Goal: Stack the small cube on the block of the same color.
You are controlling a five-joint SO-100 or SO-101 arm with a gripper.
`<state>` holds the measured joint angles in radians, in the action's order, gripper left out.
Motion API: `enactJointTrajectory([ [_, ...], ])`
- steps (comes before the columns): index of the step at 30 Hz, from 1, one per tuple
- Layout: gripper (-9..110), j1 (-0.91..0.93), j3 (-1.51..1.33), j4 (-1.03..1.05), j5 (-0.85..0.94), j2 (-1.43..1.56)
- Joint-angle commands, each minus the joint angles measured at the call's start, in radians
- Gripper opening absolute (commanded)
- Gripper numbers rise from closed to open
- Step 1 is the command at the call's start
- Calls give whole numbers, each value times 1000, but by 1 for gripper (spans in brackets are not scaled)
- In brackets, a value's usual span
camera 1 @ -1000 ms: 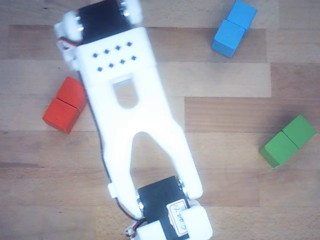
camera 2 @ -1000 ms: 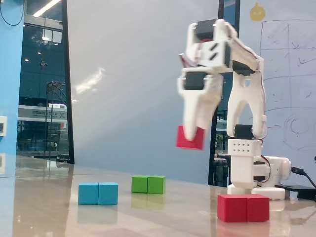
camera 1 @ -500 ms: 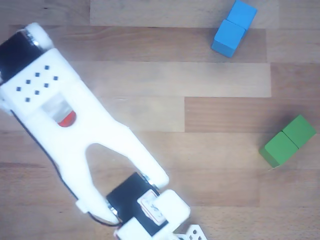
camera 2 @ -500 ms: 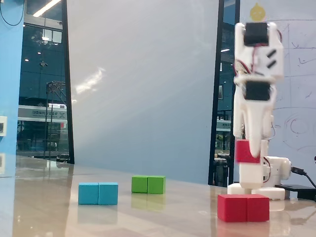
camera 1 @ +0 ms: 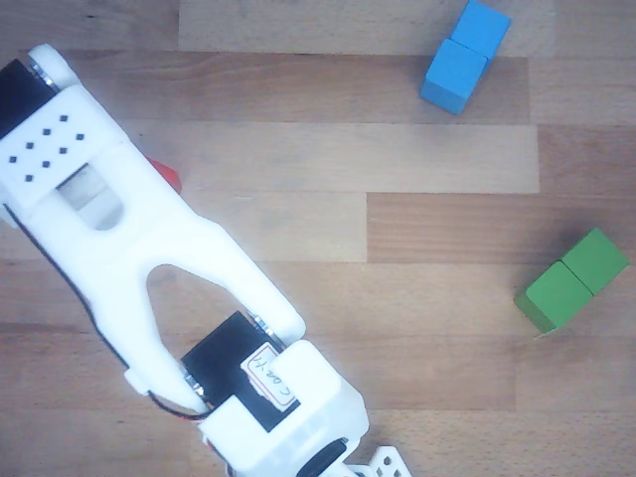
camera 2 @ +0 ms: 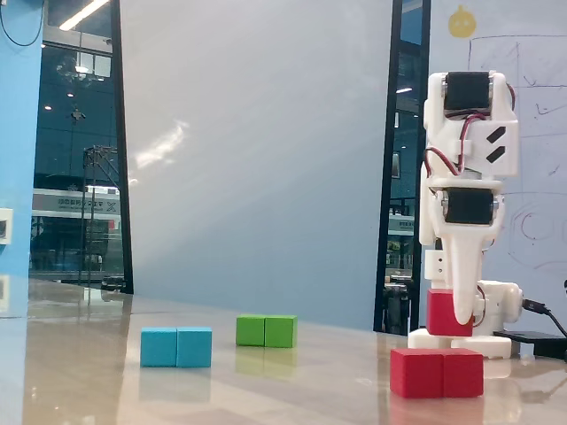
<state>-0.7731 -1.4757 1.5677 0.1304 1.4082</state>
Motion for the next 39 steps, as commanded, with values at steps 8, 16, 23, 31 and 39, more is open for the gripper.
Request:
enactJointTrajectory([
  [8, 3, 3, 104, -11, 2, -31],
  [16, 3, 78, 106, -11, 8, -31],
  [23, 3, 86, 106, -11, 8, -29],
  [31, 3, 83, 106, -11, 8, -32],
  [39, 3, 77, 101, -55, 8, -32],
])
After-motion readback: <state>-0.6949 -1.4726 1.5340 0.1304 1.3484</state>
